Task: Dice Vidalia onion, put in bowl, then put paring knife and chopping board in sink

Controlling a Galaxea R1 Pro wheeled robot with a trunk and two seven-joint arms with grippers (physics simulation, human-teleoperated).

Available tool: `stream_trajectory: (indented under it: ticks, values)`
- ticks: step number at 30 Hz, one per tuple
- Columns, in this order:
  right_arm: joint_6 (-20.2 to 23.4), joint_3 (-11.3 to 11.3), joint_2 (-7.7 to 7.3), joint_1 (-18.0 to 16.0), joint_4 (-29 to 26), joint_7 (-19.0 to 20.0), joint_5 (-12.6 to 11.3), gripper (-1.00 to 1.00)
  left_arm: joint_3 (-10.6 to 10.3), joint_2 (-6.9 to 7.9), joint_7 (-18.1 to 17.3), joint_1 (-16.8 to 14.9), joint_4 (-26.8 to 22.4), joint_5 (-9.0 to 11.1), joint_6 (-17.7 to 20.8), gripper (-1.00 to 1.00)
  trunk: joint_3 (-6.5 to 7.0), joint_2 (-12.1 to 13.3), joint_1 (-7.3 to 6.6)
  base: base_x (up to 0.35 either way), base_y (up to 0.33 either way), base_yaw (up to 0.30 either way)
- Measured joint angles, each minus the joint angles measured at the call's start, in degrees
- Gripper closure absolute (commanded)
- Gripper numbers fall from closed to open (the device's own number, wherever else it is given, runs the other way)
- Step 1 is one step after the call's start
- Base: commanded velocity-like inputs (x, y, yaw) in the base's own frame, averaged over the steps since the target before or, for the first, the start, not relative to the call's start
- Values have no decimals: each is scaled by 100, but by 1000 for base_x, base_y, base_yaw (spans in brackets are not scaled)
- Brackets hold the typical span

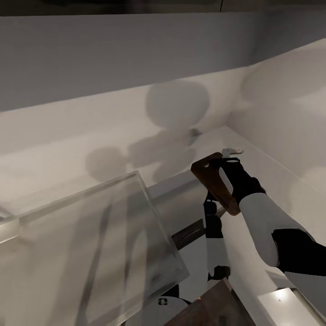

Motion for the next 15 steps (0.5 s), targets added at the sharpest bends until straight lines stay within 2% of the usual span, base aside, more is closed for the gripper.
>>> stream_trajectory:
  ticks: [2, 5, 10, 15]
  values:
    - [74, 12, 59, -1, -7, -31, 118, -100, -8, 0, -8, -8, 43, 0, 0, -100, 1, 1, -1, 0, 0, 0]
    - [118, 13, 72, -1, -20, -32, 183, -100, -8, 0, -8, -8, 44, 0, 0, -100, 1, 1, -1, 0, 0, 0]
    - [231, 24, 10, 0, -70, -14, 92, -100, -8, 0, -8, -7, 100, 0, 0, -100, 1, 1, -1, 0, 0, 0]
    - [372, 24, -1, -1, -121, -21, 127, -100, -8, 0, -8, -8, 122, 0, 0, -100, 1, 1, -1, 0, 0, 0]
